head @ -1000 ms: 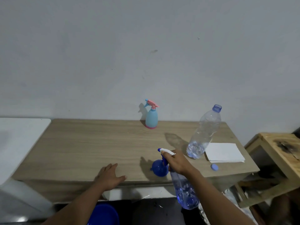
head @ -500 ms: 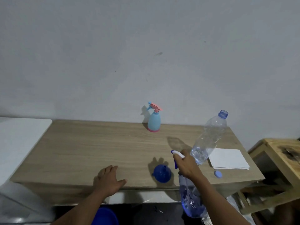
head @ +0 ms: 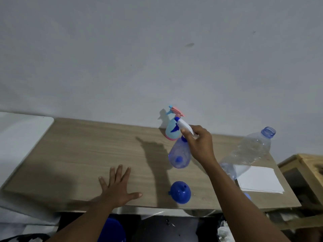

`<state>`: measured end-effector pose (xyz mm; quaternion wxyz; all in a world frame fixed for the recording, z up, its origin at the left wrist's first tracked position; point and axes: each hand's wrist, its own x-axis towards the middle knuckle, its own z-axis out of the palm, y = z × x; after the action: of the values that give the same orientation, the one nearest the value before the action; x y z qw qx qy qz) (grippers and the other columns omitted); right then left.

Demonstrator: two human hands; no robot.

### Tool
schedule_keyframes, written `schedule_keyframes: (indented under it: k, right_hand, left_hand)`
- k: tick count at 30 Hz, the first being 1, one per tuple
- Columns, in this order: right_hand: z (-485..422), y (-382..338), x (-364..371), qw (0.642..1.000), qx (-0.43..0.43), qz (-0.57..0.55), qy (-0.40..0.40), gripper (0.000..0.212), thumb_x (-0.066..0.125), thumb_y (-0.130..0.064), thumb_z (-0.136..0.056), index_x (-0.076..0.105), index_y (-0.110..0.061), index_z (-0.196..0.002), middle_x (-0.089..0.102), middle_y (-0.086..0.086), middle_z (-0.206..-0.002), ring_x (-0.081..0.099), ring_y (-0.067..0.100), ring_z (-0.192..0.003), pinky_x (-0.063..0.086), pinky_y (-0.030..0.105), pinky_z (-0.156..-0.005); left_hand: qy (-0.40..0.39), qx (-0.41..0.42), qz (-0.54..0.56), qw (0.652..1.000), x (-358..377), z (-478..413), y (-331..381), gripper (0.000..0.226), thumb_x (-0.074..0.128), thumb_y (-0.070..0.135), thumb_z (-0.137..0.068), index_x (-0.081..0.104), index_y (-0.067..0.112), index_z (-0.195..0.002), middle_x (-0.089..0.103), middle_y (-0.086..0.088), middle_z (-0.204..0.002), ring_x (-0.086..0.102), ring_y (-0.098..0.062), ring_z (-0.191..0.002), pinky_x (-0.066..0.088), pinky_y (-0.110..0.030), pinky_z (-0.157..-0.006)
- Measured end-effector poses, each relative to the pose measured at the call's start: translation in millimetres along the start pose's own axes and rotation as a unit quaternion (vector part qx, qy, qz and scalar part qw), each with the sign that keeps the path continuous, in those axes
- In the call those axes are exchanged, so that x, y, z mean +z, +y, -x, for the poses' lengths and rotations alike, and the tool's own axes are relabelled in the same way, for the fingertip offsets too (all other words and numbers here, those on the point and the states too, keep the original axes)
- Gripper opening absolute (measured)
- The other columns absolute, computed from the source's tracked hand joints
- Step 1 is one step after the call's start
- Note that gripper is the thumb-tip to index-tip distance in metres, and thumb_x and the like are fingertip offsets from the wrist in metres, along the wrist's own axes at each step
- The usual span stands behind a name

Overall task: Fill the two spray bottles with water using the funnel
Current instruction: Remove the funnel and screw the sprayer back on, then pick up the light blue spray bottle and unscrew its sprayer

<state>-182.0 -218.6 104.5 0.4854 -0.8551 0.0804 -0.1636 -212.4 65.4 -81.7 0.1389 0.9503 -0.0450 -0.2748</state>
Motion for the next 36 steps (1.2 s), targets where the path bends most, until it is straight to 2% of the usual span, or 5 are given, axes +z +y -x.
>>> schedule_keyframes:
  k: [10,15,29,33,36]
  right_hand:
    - [-93,2,88,0.996,-0.04,0.037,-0.072,0.008,0.066,-0.012,-0.093,0.072,-0.007,-0.092,0.061,-0.005,-0.072,0.05,0.003,-0.061,0.039,0.02,-0.061]
    - [-118,3,122,0.991,-0.028,0.07,-0.109,0.018,0.057,-0.011,-0.099,0.07,0.001,-0.101,0.069,0.018,-0.09,0.058,0.02,-0.074,0.046,0.034,-0.069]
    - [-125,14,134,0.997,-0.005,0.014,-0.077,0.054,0.073,-0.022,-0.09,0.052,-0.019,-0.141,0.059,0.001,-0.138,0.058,0.018,-0.121,0.05,0.032,-0.101]
    - [-91,29,110,0.998,-0.059,0.012,-0.008,0.048,0.073,-0.024,-0.089,0.056,-0.017,-0.134,0.057,-0.005,-0.126,0.057,0.008,-0.102,0.049,0.021,-0.084]
    - [-49,57,90,1.0,0.003,0.006,0.003,0.038,0.069,-0.021,-0.092,0.058,-0.015,-0.129,0.06,-0.004,-0.113,0.06,0.006,-0.092,0.055,0.025,-0.078]
  left_hand:
    - [-0.03,-0.014,0.007,0.999,-1,-10,-1,0.128,0.041,0.1,-0.055,-0.03,0.044,-0.146,-0.045,0.007,-0.153,-0.045,-0.025,-0.139,-0.026,-0.067,-0.106]
    - [-0.02,-0.02,0.013,1.0,-1,-9,1,0.132,0.041,0.102,-0.05,-0.028,0.045,-0.147,-0.044,0.008,-0.153,-0.044,-0.023,-0.139,-0.026,-0.066,-0.108]
    - [-0.007,-0.019,0.022,1.0,-4,-9,2,0.132,0.045,0.099,-0.05,-0.023,0.045,-0.149,-0.04,0.009,-0.156,-0.043,-0.023,-0.14,-0.024,-0.067,-0.108]
    - [-0.006,-0.017,0.008,1.0,-2,-9,2,0.13,0.04,0.101,-0.052,-0.027,0.045,-0.148,-0.042,0.008,-0.155,-0.043,-0.024,-0.14,-0.024,-0.068,-0.107]
    - [-0.001,-0.009,0.015,1.0,0,-9,2,0.131,0.039,0.102,-0.051,-0.028,0.044,-0.148,-0.041,0.007,-0.155,-0.042,-0.023,-0.141,-0.026,-0.067,-0.106]
